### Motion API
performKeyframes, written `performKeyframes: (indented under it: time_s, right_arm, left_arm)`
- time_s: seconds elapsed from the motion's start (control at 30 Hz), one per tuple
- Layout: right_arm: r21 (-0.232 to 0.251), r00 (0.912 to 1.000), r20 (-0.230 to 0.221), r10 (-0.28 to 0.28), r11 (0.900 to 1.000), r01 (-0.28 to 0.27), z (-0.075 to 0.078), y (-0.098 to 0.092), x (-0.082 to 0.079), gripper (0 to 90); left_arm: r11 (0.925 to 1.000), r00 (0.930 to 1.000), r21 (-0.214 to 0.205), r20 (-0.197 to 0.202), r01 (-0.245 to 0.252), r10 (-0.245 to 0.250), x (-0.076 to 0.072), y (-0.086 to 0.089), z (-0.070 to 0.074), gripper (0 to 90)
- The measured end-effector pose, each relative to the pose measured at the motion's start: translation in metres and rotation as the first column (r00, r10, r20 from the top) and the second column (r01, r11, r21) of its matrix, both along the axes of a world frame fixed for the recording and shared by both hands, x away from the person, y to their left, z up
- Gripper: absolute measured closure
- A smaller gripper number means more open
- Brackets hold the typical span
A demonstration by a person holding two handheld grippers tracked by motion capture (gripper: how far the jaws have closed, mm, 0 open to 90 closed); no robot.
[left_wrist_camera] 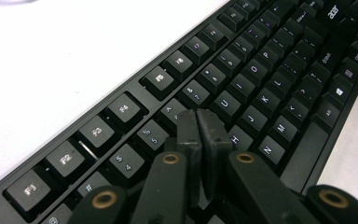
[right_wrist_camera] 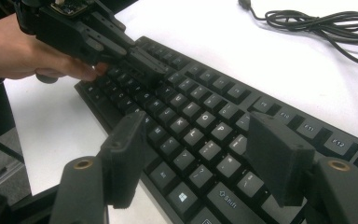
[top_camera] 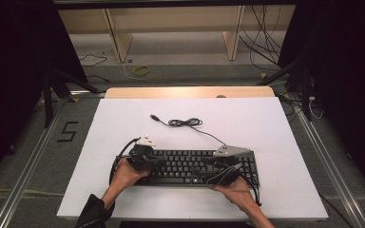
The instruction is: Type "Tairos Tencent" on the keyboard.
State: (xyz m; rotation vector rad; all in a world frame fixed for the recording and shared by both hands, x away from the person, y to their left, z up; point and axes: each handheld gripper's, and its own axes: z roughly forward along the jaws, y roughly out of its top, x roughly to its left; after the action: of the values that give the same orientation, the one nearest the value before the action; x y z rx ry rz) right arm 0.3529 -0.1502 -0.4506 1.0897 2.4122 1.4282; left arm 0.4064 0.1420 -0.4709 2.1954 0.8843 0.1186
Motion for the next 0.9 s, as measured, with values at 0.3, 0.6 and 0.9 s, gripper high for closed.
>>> performKeyframes:
  time_s: [0.3,0.6,0.9]
  right_arm:
    - [-0.003,1.0,0.001,0.001,1.0,-0.001,0.0,-0.001,-0.001,39.0]
    - [-0.004,1.0,0.001,0.002,1.0,-0.002,0.0,-0.002,-0.003,39.1]
    - [0.001,1.0,0.006,0.0,1.0,0.0,0.001,-0.003,-0.003,38.9]
  left_arm:
    - [1.0,0.9999,-0.004,-0.013,0.001,-0.001,0.0,-0.001,-0.005,89.1]
    - [0.9996,0.9998,0.019,0.002,-0.021,0.021,-0.002,-0.002,-0.001,88.8]
    - [0.9971,0.9994,-0.069,-0.004,-0.034,0.034,-0.004,0.006,0.012,73.3]
